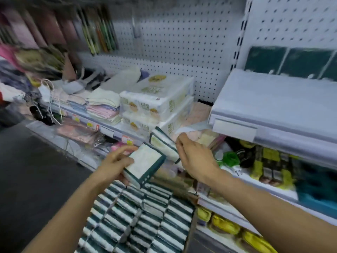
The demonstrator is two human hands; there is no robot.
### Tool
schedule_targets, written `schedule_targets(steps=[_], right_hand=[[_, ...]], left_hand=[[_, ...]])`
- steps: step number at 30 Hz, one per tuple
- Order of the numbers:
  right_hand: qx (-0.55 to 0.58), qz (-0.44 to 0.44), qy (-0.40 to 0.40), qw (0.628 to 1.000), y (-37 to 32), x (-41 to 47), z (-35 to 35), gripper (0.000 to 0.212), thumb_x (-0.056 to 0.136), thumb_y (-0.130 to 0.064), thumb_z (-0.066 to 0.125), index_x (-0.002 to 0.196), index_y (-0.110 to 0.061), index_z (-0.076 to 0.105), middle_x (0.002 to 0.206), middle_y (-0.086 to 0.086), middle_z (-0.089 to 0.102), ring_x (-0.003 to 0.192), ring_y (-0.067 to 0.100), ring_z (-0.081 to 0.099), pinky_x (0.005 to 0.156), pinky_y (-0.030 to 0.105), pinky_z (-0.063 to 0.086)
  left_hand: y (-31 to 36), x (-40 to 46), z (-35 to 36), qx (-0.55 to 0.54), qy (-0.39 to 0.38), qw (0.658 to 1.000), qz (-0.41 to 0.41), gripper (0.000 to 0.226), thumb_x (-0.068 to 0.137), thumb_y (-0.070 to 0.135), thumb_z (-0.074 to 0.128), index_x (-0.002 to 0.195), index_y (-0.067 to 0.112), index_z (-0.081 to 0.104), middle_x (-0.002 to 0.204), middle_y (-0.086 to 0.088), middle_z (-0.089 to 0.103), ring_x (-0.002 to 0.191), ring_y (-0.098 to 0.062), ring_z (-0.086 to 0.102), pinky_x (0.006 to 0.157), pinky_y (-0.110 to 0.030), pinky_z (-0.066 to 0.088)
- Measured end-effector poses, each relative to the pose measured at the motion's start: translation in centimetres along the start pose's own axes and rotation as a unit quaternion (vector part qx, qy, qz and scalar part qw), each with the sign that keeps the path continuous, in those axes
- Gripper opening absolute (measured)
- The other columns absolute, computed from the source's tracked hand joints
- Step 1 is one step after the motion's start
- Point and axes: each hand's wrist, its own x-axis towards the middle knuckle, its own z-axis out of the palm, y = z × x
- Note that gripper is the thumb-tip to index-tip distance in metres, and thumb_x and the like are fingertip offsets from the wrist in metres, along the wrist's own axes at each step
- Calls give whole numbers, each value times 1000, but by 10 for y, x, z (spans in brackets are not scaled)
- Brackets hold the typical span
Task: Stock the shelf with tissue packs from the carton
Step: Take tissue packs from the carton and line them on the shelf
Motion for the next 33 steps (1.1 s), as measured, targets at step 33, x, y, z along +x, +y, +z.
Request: schedule_targets(steps=[33], right_hand=[[510, 273, 267, 771, 272, -170, -403, 12, 80, -15, 77, 85, -13, 67, 80, -1, 68, 74, 16, 55, 72, 29, 44]], left_hand=[[317, -9, 464, 1, -173, 945, 277, 35, 90, 41, 67, 95, 7, 64, 107, -12, 64, 90, -25, 69, 71, -30, 60]])
